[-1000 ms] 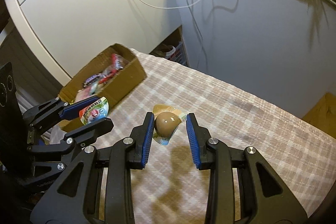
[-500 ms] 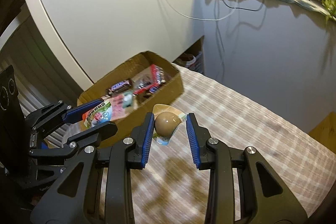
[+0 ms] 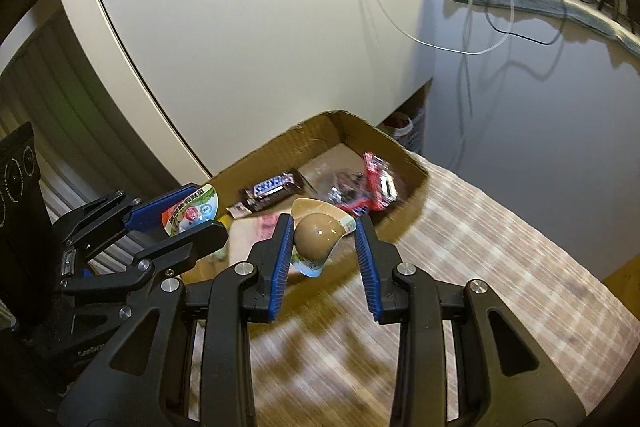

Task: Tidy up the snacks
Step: 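Carry the packet with the left tool and the egg with the right tool to the box, then open both tools over the box to drop the packet and egg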

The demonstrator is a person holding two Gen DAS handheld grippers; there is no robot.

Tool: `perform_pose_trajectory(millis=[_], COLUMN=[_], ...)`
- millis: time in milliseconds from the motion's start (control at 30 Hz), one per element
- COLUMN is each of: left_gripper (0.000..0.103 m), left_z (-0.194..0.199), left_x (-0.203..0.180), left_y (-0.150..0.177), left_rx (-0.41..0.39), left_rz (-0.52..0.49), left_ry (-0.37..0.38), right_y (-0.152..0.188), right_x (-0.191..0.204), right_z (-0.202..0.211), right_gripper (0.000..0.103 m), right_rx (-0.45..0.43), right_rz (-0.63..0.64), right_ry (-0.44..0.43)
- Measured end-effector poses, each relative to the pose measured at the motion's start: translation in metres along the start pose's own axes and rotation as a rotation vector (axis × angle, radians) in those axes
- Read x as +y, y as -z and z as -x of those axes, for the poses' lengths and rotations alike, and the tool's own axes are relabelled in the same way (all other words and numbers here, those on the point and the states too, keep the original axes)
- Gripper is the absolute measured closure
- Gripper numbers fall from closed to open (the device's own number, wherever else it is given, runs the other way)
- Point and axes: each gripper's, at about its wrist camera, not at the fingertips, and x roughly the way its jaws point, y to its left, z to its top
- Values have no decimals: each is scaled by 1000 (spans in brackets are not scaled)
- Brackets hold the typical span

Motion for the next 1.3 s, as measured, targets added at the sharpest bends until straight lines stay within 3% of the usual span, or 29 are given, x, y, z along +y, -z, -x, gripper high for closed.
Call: perform_pose_trajectory(millis=[267, 900, 1167, 1233, 1300], left_gripper=[68, 66, 62, 55, 55], left_z=[-10, -34, -34, -33, -31], left_x=[27, 43, 42, 42, 43], left_y=[0, 1, 0, 0, -1], left_rx=[11, 49, 49, 46, 42], left_rz=[33, 51, 49, 49, 51], left_ry=[-26, -55, -61, -64, -68], right_y=[-9, -15, -14, -14, -14], right_x=[10, -4, -4, -4, -4], right_z=[-31, -65, -67, -67, -66], right_gripper=[70, 70, 70, 70, 69], right_rx=[22, 65, 73, 72, 69], right_rz=[19, 35, 42, 44, 44], right_ry=[-12, 46, 59, 64, 71])
